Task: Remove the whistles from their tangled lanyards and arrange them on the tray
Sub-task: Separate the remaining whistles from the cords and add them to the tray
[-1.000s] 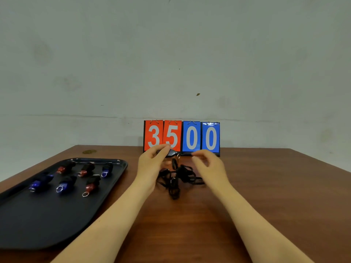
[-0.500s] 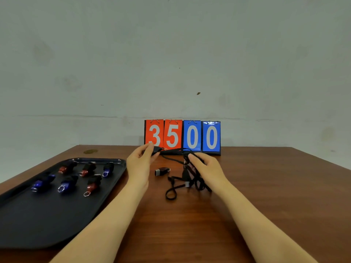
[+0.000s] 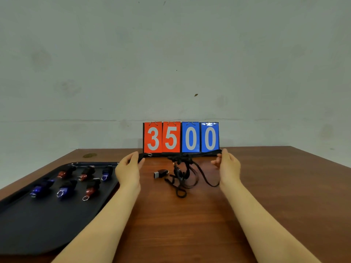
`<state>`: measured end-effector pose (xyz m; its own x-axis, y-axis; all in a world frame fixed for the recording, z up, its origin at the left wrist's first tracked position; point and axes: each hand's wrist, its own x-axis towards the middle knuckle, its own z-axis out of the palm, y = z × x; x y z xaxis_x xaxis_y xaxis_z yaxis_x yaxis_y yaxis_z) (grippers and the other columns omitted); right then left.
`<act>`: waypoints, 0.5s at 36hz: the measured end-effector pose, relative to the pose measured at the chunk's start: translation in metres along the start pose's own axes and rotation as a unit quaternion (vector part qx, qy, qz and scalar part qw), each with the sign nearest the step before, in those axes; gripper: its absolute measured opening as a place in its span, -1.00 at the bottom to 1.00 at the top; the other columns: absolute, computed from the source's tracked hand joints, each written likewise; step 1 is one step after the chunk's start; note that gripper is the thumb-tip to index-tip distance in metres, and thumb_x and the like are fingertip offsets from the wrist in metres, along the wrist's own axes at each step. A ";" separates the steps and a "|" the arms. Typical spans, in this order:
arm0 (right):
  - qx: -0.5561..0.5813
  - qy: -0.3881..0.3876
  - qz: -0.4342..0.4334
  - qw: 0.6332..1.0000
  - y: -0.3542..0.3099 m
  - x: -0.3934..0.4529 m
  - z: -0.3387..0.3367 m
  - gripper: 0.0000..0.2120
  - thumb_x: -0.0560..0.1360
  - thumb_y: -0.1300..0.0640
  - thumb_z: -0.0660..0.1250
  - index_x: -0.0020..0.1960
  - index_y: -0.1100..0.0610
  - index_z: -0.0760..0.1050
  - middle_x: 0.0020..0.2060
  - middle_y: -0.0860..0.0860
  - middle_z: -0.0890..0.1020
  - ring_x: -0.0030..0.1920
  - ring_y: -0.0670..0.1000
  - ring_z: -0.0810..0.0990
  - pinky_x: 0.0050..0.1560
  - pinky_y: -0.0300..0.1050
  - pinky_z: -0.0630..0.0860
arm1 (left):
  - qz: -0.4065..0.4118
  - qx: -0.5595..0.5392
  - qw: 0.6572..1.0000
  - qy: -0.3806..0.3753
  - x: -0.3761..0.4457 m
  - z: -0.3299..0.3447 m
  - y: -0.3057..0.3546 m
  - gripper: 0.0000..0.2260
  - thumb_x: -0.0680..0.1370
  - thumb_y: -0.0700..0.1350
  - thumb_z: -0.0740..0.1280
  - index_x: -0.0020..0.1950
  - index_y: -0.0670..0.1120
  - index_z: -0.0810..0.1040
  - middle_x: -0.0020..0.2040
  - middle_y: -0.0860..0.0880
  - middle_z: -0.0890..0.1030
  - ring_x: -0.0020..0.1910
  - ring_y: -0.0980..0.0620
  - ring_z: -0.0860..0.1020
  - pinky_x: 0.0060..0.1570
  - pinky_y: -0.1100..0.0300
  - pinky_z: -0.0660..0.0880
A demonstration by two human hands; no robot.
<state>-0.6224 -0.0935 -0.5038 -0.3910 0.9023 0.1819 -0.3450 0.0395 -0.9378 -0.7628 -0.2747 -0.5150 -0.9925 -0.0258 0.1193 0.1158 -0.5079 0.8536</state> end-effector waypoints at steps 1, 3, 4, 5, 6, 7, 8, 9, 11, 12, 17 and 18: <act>0.012 0.030 0.013 0.999 0.000 0.003 -0.002 -0.69 0.65 0.07 0.11 -0.22 0.13 0.43 -0.43 0.01 0.42 -0.35 -0.03 0.45 -0.12 -0.12 0.45 | -0.005 -0.005 1.000 0.013 0.002 -0.002 0.000 -0.78 0.59 -0.20 0.32 0.23 -0.19 0.56 0.12 -0.10 0.60 -0.03 0.03 0.63 -0.10 0.27 0.54; 0.030 0.081 0.031 0.996 0.003 0.008 -0.008 -0.67 0.65 0.05 0.11 -0.24 0.12 0.40 -0.41 0.00 0.38 -0.39 -0.04 0.34 -0.30 -0.15 0.33 | -0.006 0.001 0.999 0.031 0.005 -0.005 0.000 -0.78 0.59 -0.21 0.31 0.23 -0.18 0.56 0.11 -0.09 0.58 -0.04 0.03 0.62 -0.10 0.26 0.55; 0.030 0.101 0.030 0.994 0.005 0.011 -0.009 -0.66 0.65 0.04 0.10 -0.27 0.12 0.36 -0.41 0.01 0.36 -0.40 -0.03 0.29 -0.33 -0.13 0.28 | -0.002 0.011 0.999 0.035 0.006 -0.005 -0.001 -0.79 0.59 -0.21 0.30 0.22 -0.17 0.56 0.11 -0.08 0.58 -0.01 0.02 0.62 -0.06 0.24 0.56; 0.019 0.118 0.022 0.993 0.007 0.014 -0.011 -0.64 0.65 0.03 0.09 -0.30 0.12 0.32 -0.41 0.01 0.34 -0.40 -0.02 0.26 -0.34 -0.11 0.25 | 0.005 0.030 0.999 0.035 0.008 -0.005 -0.003 -0.80 0.60 -0.20 0.30 0.21 -0.14 0.56 0.12 -0.08 0.58 0.04 0.00 0.61 0.02 0.19 0.57; 0.004 0.129 0.011 0.992 0.009 0.016 -0.012 -0.62 0.65 0.03 0.08 -0.31 0.13 0.28 -0.41 0.02 0.33 -0.40 0.00 0.26 -0.33 -0.10 0.24 | 0.016 0.055 0.998 0.033 0.009 -0.005 -0.004 -0.81 0.60 -0.18 0.29 0.20 -0.11 0.56 0.12 -0.07 0.58 0.09 -0.02 0.60 0.10 0.11 0.56; -0.014 0.134 -0.001 0.991 0.010 0.017 -0.013 -0.62 0.65 0.04 0.07 -0.32 0.13 0.27 -0.41 0.02 0.33 -0.40 0.01 0.26 -0.33 -0.10 0.23 | 0.027 0.080 0.996 0.029 0.008 -0.004 -0.004 -0.82 0.61 -0.16 0.28 0.19 -0.09 0.56 0.12 -0.06 0.58 0.12 -0.04 0.58 0.17 0.04 0.54; -0.032 0.134 -0.009 0.990 0.011 0.016 -0.013 -0.62 0.65 0.04 0.06 -0.31 0.13 0.29 -0.40 0.02 0.35 -0.38 0.01 0.29 -0.34 -0.10 0.24 | 0.038 0.099 0.994 0.023 0.007 -0.002 -0.003 -0.83 0.62 -0.15 0.25 0.18 -0.07 0.55 0.12 -0.05 0.57 0.14 -0.05 0.57 0.20 0.01 0.52; -0.051 0.126 -0.009 0.991 0.011 0.016 -0.013 -0.63 0.65 0.04 0.06 -0.30 0.12 0.32 -0.39 0.02 0.38 -0.36 0.02 0.33 -0.34 -0.10 0.26 | 0.049 0.118 0.992 0.017 0.005 -0.001 -0.002 -0.82 0.63 -0.15 0.22 0.19 -0.07 0.54 0.11 -0.04 0.56 0.14 -0.05 0.56 0.20 0.01 0.51; -0.107 0.080 0.011 0.991 0.013 0.016 -0.013 -0.66 0.65 0.06 0.08 -0.27 0.09 0.39 -0.33 0.03 0.46 -0.30 0.03 0.41 -0.30 -0.09 0.32 | 0.066 0.153 0.986 0.007 0.002 0.001 0.000 -0.78 0.64 -0.17 0.15 0.22 -0.09 0.53 0.09 -0.03 0.52 0.10 -0.02 0.51 0.13 0.08 0.49; -0.155 0.043 0.022 0.987 0.015 0.015 -0.013 -0.68 0.64 0.07 0.09 -0.25 0.09 0.42 -0.30 0.05 0.49 -0.28 0.02 0.43 -0.28 -0.09 0.35 | 0.070 0.170 0.983 0.003 0.001 0.001 0.000 -0.76 0.64 -0.18 0.13 0.22 -0.11 0.52 0.08 -0.03 0.51 0.07 0.01 0.49 0.06 0.13 0.46; -0.519 -0.085 -0.056 0.848 0.024 0.006 -0.009 -0.76 0.57 0.08 0.17 0.15 0.19 0.45 0.06 0.14 0.53 0.11 0.13 0.47 0.03 -0.05 0.43 | 0.070 0.288 0.954 -0.043 0.004 -0.003 -0.009 -0.76 0.64 -0.16 0.12 0.18 -0.12 0.54 -0.11 0.00 0.52 -0.23 0.13 0.44 -0.32 0.27 0.34; -0.547 -0.080 -0.086 0.829 0.024 0.004 -0.007 -0.65 0.57 0.06 0.18 0.30 0.18 0.38 0.20 0.14 0.47 0.24 0.13 0.39 0.13 -0.03 0.41 | 0.076 0.324 0.941 -0.058 0.005 -0.003 -0.010 -0.76 0.63 -0.17 0.11 0.13 -0.09 0.56 -0.14 0.04 0.51 -0.26 0.17 0.42 -0.35 0.29 0.31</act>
<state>-0.6264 -0.0856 -0.5282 -0.5550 0.7775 0.2957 0.5386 0.6068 -0.5846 -0.7690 -0.2722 -0.5249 -0.9562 0.0585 0.2869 0.2922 0.1264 0.9480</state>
